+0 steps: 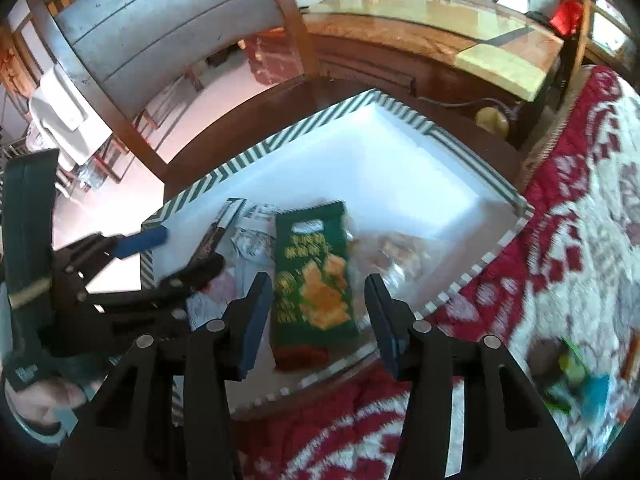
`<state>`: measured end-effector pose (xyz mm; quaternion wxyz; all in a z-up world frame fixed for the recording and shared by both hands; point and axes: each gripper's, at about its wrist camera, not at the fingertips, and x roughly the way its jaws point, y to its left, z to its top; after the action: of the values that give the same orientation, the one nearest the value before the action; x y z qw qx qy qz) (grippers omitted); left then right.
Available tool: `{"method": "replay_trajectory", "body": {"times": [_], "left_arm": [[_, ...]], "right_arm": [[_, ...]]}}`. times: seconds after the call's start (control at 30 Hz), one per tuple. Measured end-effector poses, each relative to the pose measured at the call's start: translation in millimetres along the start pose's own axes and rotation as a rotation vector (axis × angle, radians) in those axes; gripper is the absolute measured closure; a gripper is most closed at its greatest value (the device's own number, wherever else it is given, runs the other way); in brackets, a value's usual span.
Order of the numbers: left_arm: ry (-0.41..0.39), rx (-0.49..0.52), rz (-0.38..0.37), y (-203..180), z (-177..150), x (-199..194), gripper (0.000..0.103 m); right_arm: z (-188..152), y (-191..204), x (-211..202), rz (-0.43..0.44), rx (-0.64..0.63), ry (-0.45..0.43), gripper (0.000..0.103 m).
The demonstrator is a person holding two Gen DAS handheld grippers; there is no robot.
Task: Organize snacks
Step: 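Open the left gripper to drop the chocolate bar while the right drops the cracker packet, then move both grippers back to the snacks on the bedspread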
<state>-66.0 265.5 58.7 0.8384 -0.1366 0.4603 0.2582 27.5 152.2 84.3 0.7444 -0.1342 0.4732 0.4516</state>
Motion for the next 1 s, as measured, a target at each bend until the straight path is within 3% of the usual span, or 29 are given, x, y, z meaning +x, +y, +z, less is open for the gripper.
{"method": "replay_trajectory", "body": {"times": [0.13,0.37,1.0], "left_arm": [[-0.026,0.018,-0.012,-15.4,-5.1,-14.3,0.019],[-0.061,0.079,-0.086,-62.0,-15.2,-38.5,0.019],[-0.031,0.265,-0.251,-191.7,-48.5,-62.3,0.019]], "right_arm": [[-19.3,-13.2,-20.1,-0.007,0.049,-0.032,0.054],[-59.0,-44.3,-59.9,-0.092,0.123,-0.069,0.054],[-184.1,-156.9,-147.7,-0.266,0.389,-0.088,0.054]]}}
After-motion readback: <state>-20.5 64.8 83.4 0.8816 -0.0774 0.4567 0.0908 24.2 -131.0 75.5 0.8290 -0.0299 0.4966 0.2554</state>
